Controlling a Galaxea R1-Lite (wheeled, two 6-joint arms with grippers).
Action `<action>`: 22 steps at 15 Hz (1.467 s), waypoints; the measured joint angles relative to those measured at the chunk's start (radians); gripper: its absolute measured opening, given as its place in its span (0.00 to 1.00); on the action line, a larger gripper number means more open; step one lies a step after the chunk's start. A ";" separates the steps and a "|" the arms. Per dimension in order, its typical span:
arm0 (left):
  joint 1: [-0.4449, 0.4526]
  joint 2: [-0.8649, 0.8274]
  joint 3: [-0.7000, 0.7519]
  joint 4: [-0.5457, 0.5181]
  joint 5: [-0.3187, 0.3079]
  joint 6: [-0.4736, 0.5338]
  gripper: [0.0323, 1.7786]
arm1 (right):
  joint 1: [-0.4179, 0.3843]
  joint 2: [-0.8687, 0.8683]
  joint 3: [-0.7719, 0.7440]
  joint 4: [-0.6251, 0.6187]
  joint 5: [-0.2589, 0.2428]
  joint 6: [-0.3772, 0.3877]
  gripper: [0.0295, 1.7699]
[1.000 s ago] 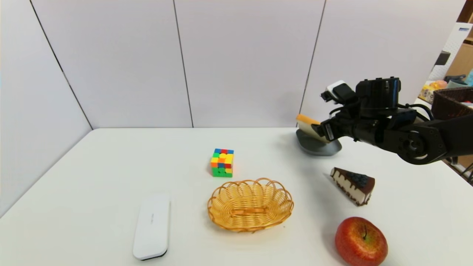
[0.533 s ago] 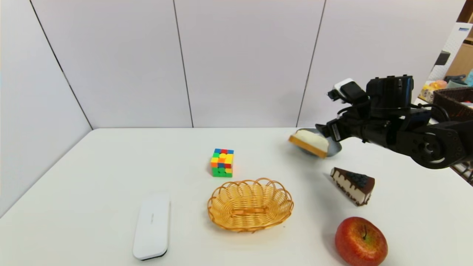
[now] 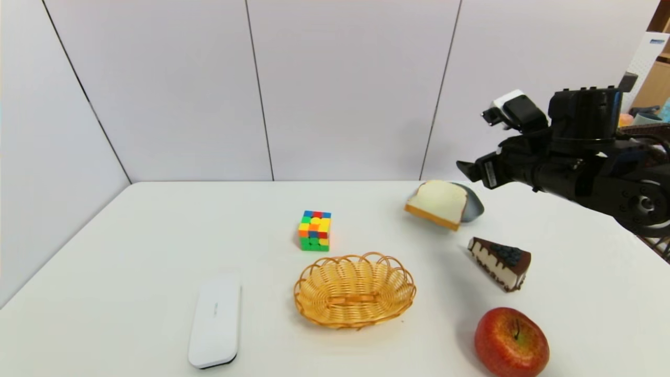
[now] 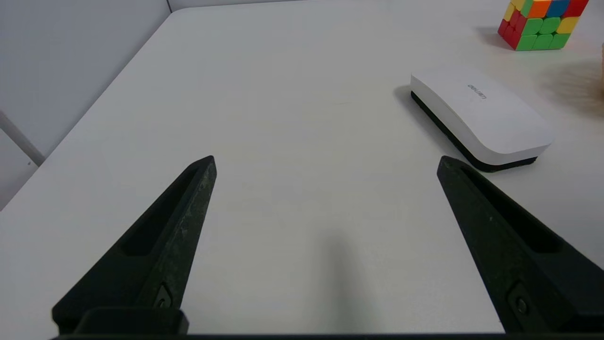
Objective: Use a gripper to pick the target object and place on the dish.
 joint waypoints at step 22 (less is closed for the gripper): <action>0.000 0.000 0.000 0.000 0.000 0.000 0.95 | -0.139 -0.857 0.343 0.259 0.007 0.099 0.96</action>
